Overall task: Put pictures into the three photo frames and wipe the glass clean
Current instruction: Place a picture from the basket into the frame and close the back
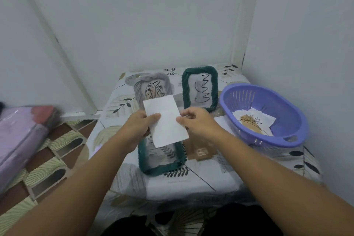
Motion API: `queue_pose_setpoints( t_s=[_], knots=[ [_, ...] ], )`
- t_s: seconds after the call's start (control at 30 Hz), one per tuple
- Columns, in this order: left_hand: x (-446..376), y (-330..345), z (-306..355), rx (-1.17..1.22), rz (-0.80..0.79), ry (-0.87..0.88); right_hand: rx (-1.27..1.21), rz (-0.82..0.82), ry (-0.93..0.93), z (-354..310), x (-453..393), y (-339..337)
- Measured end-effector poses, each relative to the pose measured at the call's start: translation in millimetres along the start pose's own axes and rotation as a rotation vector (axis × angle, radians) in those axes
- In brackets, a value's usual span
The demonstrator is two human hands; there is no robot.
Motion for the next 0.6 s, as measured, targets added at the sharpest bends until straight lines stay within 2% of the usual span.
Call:
queue_pose_setpoints(
  t_s=[0.17, 0.3, 0.6],
  knots=[
    [11, -28, -27, -0.128, 0.120, 0.041, 0.123, -0.038, 0.041, 17, 5, 31],
    [14, -40, -46, -0.247, 0.201, 0.087, 0.347, 0.016, 0.039, 27, 7, 36],
    [3, -34, -54, -0.416, 0.245, 0.197, 0.529, 0.017, -0.010, 27, 7, 40]
  ],
)
Point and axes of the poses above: each hand's wrist, its own x-axis away from the middle knuckle, its own y-axis out of the palm, z = x × y, the point moved 10 cm from there along -x, towards the middle knuckle, and after that the axes turned 2 degrees about z, right-handed, at the moved point
